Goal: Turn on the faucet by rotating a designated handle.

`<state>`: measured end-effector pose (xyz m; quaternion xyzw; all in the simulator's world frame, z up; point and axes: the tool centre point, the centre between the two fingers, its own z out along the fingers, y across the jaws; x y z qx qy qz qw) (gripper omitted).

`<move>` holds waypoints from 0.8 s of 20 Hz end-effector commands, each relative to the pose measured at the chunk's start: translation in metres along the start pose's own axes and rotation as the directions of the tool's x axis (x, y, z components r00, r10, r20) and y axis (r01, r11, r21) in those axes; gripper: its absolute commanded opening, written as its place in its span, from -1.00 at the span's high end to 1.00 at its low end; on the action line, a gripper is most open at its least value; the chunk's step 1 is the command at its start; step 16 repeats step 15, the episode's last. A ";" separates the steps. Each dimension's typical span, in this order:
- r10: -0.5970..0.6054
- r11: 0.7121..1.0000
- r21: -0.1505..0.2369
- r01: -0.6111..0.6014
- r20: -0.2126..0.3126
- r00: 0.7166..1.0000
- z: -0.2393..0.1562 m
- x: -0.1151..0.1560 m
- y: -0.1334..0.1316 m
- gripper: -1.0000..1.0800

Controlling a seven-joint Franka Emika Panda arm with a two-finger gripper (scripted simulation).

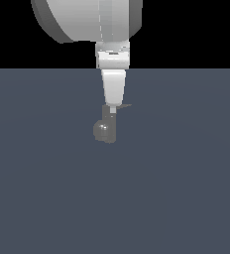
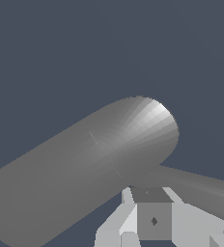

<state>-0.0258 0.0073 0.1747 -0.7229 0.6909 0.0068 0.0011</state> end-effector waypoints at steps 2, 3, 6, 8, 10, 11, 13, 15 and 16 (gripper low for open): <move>0.029 1.000 0.009 -0.029 -0.006 1.000 0.001 0.027 -0.010 1.00; 0.030 0.999 0.009 -0.030 -0.007 1.000 0.001 0.031 -0.011 1.00; 0.035 0.999 0.009 -0.035 -0.008 0.999 0.001 0.042 -0.016 1.00; 0.039 0.999 0.009 -0.039 -0.008 0.999 0.001 0.049 -0.019 1.00; 0.042 0.999 0.009 -0.042 -0.009 0.999 0.001 0.056 -0.022 1.00; 0.044 0.999 0.009 -0.043 -0.009 0.999 0.001 0.060 -0.023 1.00; 0.047 0.999 0.008 -0.047 -0.010 0.999 0.001 0.067 -0.026 1.00; 0.049 0.999 0.008 -0.048 -0.011 0.999 0.001 0.071 -0.028 1.00; 0.049 0.999 0.008 -0.048 -0.011 0.999 0.001 0.071 -0.028 1.00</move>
